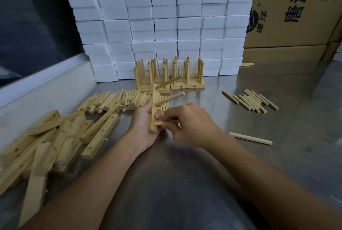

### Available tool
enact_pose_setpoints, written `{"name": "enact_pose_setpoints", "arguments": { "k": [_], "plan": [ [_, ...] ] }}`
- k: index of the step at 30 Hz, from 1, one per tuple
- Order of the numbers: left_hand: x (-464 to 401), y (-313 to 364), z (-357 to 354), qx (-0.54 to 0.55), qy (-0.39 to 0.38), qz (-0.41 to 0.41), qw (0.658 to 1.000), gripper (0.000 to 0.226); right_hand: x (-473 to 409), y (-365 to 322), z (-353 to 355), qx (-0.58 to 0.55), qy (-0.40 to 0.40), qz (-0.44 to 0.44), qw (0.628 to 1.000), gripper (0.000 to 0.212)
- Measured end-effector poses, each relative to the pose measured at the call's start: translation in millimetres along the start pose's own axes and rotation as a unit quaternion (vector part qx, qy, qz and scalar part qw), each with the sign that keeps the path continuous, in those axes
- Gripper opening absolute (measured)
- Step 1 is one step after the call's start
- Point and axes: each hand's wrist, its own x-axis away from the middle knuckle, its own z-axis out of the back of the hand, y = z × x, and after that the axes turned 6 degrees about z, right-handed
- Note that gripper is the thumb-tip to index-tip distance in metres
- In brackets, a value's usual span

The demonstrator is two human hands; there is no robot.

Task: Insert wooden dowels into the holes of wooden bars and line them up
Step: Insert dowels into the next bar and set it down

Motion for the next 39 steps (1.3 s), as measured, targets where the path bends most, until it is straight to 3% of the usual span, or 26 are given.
{"name": "enact_pose_setpoints", "arguments": {
  "k": [3,9,14,18,20,24,27,30,34,39],
  "plan": [
    [-2.6,-1.3,-0.2,-0.012,0.017,-0.006,1.0,0.034,-2.2,-4.3,2.6,0.124,-0.01,0.062,0.99,0.024],
    [-3.8,-3.1,-0.7,-0.052,0.045,-0.026,0.997,0.037,0.2,-11.1,0.2,0.195,-0.019,0.114,0.974,0.021],
    [-0.3,-4.5,-4.6,-0.072,0.044,-0.03,0.996,0.032,0.6,-17.8,-0.5,0.177,-0.033,0.072,0.981,0.009],
    [3.9,-4.4,-4.5,-0.109,0.031,-0.043,0.993,0.032,-2.1,-16.4,-6.6,0.1,-0.038,-0.039,0.994,0.016],
    [5.1,-4.1,-4.8,-0.109,0.031,-0.043,0.993,0.033,-2.7,-14.7,-7.9,0.081,-0.043,-0.054,0.994,0.02],
    [3.3,-2.7,-4.4,-0.093,0.047,-0.029,0.994,0.034,2.1,-17.2,-4.6,0.167,-0.032,0.079,0.982,0.012],
    [2.5,-1.8,-4.6,-0.096,0.051,-0.022,0.994,0.032,3.5,-17.8,-3.8,0.19,-0.038,0.091,0.977,0.016],
    [4.1,-2.0,-4.8,-0.118,0.043,-0.033,0.992,0.032,1.7,-17.9,-3.9,0.139,-0.05,0.06,0.987,0.007],
    [7.9,-4.8,-7.1,-0.16,0.031,-0.061,0.985,0.029,-3.7,-12.5,-3.5,0.0,-0.098,-0.048,0.994,0.021],
    [10.3,-6.0,-10.0,-0.203,0.033,-0.099,0.974,0.023,-6.0,-8.5,-1.0,-0.189,-0.124,-0.181,0.957,0.032]
  ]
}}
